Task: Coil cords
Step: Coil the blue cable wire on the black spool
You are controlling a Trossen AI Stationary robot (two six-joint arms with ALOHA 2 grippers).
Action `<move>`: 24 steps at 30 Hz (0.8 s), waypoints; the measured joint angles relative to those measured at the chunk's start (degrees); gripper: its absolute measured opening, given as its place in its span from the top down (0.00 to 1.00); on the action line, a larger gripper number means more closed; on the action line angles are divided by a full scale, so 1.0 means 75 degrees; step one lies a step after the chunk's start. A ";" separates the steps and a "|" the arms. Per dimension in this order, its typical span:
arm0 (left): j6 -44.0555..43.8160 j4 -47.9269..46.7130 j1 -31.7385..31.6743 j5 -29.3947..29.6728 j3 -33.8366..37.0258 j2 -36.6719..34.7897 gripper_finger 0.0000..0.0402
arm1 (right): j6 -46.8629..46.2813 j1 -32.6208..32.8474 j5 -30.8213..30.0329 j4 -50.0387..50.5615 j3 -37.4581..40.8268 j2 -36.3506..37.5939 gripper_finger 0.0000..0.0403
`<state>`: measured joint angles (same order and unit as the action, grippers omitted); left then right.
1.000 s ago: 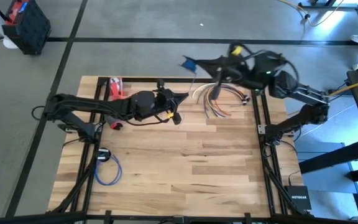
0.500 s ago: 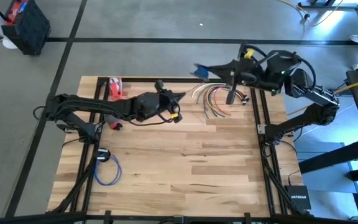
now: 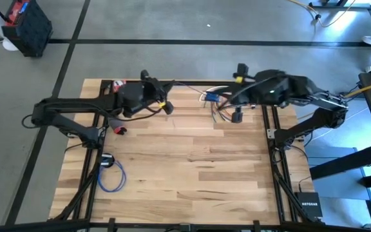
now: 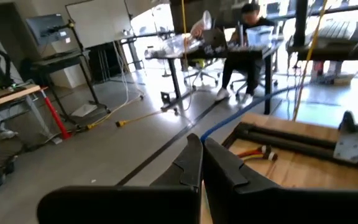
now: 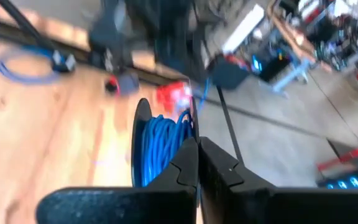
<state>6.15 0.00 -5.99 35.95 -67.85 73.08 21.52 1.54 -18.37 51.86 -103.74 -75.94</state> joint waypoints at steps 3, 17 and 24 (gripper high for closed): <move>-0.0112 0.0009 0.0096 -0.0082 -0.0012 -0.0208 1.00 | 0.0000 -0.0003 -0.0400 0.0305 0.0012 -0.0282 0.99; -0.0673 0.0089 0.0601 -0.0746 -0.0018 -0.0339 1.00 | 0.0520 -0.0117 -0.2610 -0.0223 0.0032 -0.1714 0.99; -0.0763 0.0293 0.0945 -0.1007 -0.0027 -0.0138 1.00 | 0.0625 -0.0480 -0.2069 -0.1185 0.0035 -0.1960 0.99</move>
<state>0.42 2.20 1.10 28.40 -68.05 72.05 26.20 -2.06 -33.88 42.97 -103.48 -90.63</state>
